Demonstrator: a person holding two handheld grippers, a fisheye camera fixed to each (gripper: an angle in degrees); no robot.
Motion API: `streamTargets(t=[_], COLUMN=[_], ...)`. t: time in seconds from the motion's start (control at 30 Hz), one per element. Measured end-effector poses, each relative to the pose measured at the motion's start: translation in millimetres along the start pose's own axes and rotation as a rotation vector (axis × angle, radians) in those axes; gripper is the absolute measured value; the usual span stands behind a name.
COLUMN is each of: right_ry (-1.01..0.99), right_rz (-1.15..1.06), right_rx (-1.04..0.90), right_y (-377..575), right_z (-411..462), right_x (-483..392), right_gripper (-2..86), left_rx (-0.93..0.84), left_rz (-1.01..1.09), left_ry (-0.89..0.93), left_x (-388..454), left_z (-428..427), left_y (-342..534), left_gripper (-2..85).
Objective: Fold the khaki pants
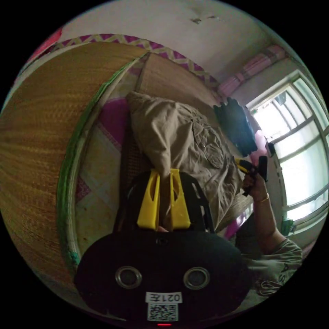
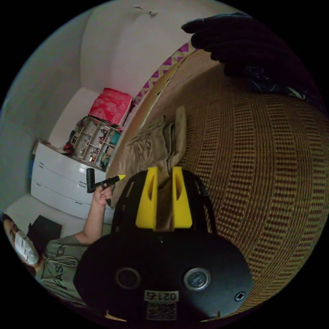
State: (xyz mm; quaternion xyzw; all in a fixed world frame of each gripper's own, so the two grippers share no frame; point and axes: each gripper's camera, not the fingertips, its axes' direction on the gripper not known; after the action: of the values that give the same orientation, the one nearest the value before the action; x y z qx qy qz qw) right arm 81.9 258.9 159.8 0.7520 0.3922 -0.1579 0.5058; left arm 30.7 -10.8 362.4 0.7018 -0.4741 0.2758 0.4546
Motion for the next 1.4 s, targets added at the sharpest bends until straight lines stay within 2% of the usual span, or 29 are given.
streamTargets(t=[0.07, 0.23, 0.37, 0.43, 0.5, 0.57, 0.63, 0.73, 0.8, 0.9, 1.07, 1.23, 1.33, 1.4], right_ry=[-0.030, 0.094, 0.241, 0.320, 0.411, 0.425, 0.385, 0.289, 0.327, 0.380, 0.296, 0.304, 0.298, 0.269], right_rz=[0.004, -0.060, -0.090, -0.054, -0.005, -0.016, -0.034, -0.049, -0.040, -0.005, -0.026, -0.107, -0.162, -0.196], right_rx=[0.003, 0.063, 0.145, 0.097, 0.075, 0.181, 0.240, 0.159, 0.120, 0.135, 0.202, 0.194, 0.243, 0.344], right_y=[-17, -57, -70, -71, -62, -47, -36, -40, -47, -53, -54, -51, -32, -2], right_z=[-22, -103, -182, -192, -205, -231, -244, -228, -210, -203, -220, -218, -227, -248], right_x=[-6, -42, -56, -46, -35, -45, -60, -77, -87, -94, -122, -168, -193, -211], right_gripper=[5.5, 5.1, 5.9, 6.7, 8.5, 9.1, 9.6, 10.3, 9.8, 6.1, 1.8, 0.5, -0.2, -0.4], left_rx=[0.015, -0.009, -0.110, -0.183, -0.102, -0.013, 0.041, 0.032, 0.043, 0.036, -0.044, -0.008, 0.095, 0.226], left_rz=[0.048, 0.166, 0.206, 0.183, 0.210, 0.230, 0.329, 0.543, 0.722, 0.851, 0.890, 0.837, 0.723, 0.585], left_ry=[-0.033, 0.003, 0.073, 0.043, -0.041, -0.076, -0.061, 0.014, 0.000, -0.057, -0.114, -0.255, -0.135, 0.029], left_x=[20, 87, 132, 139, 148, 159, 185, 252, 310, 363, 400, 392, 353, 295], left_z=[2, 29, 89, 110, 97, 78, 66, 73, 88, 113, 146, 144, 99, 35], left_y=[-14, -75, -107, -106, -91, -74, -57, -34, -17, -7, -11, -17, -25, -35], left_gripper=[3.2, 3.3, 5.2, 6.5, 8.1, 8.1, 8.1, 9.2, 10.5, 12.1, 13.1, 3.6, 0.9, 0.3])
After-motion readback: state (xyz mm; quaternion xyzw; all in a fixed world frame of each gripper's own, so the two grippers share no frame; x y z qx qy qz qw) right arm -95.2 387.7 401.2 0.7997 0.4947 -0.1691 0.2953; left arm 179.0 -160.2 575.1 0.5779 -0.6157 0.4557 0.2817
